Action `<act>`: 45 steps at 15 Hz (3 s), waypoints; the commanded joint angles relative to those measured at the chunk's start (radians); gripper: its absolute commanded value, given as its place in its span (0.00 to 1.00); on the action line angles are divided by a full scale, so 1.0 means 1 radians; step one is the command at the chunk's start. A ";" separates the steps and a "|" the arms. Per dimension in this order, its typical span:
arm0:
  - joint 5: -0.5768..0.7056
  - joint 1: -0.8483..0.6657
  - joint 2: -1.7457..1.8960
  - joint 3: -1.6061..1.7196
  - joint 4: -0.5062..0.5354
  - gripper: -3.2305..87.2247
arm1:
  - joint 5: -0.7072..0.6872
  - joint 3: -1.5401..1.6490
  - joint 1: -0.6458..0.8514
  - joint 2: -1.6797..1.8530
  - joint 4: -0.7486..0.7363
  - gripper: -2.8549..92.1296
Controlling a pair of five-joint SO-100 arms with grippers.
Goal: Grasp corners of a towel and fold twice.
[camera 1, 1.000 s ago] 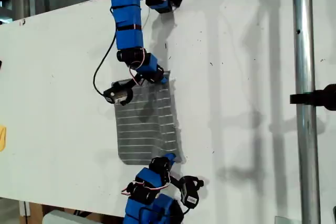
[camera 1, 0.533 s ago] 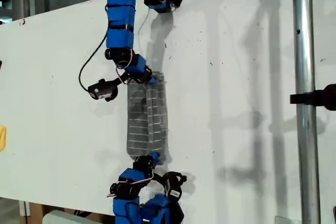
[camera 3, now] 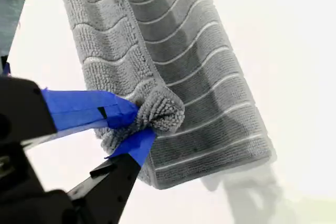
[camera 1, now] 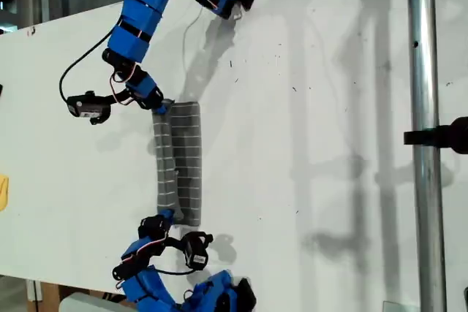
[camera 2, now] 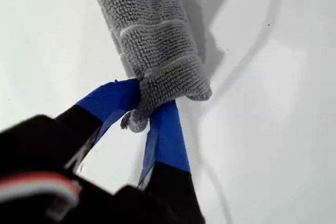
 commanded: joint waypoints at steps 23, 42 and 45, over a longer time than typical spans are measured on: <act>-0.434 0.267 1.131 0.676 0.098 0.21 | 0.611 0.824 0.052 1.029 0.227 0.46; -0.649 0.629 1.531 1.229 0.011 0.01 | 0.810 0.446 -0.054 0.021 -0.193 0.57; -0.647 0.630 1.531 1.229 0.018 0.01 | 0.808 0.268 -0.037 -0.199 -0.192 0.58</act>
